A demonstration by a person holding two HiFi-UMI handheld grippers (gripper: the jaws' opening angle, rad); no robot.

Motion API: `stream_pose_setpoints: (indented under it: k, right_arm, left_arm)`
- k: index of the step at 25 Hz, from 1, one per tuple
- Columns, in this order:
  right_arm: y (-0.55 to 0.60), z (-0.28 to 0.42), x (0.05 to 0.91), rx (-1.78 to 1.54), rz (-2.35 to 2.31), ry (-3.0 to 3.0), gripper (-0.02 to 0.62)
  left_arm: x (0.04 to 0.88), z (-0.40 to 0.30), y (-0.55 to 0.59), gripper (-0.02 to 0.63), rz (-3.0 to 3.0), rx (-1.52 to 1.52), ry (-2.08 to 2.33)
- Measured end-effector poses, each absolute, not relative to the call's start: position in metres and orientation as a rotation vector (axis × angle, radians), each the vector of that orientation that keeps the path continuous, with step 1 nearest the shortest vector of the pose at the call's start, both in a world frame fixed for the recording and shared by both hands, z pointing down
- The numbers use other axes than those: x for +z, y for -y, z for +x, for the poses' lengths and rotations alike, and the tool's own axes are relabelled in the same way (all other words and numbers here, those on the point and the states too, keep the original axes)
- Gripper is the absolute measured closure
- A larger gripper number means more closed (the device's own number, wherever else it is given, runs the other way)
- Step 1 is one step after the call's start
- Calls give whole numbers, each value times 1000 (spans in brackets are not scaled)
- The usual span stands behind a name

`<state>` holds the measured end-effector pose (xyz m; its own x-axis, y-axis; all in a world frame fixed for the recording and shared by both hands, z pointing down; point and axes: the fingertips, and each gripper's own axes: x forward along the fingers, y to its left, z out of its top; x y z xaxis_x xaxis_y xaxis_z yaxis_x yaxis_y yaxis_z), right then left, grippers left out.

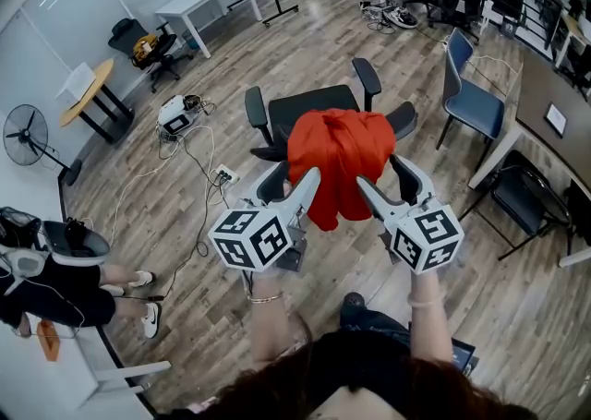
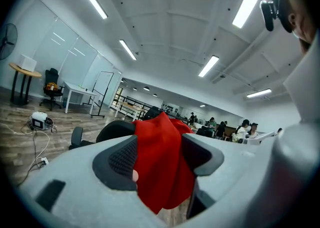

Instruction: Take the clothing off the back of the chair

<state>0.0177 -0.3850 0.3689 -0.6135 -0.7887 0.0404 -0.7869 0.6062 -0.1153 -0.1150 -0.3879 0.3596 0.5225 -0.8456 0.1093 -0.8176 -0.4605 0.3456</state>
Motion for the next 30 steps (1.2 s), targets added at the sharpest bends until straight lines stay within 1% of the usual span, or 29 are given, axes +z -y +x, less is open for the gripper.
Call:
stream_pose_setpoints:
  k: [6,14,17,21,26,30]
  right_arm:
    - [403,15,378,-248,-1334,-2832,302]
    - [415,5,388,-331,-1258,-2863,309]
    - [414,4,388,-328,-1246,-2872,358]
    - [410,5,386,-318,-1231,-2872,407]
    - [407,4,381,-292,-1221,-2860,465]
    - [401,-3,378,-272,-1188,-2868,494]
  left_arm:
    - [372,-100,406,305,2386,-79,1312]
    - [379,-77,419,309,2418,-45,1262]
    - [380,-71,417,352,2436,-32,1249]
    - [378,-58,410,407,2454,-41,1182]
    - [376,-47,403,431,2477,-37,1116]
    - [373,-45,397,450,2497,-29,1088]
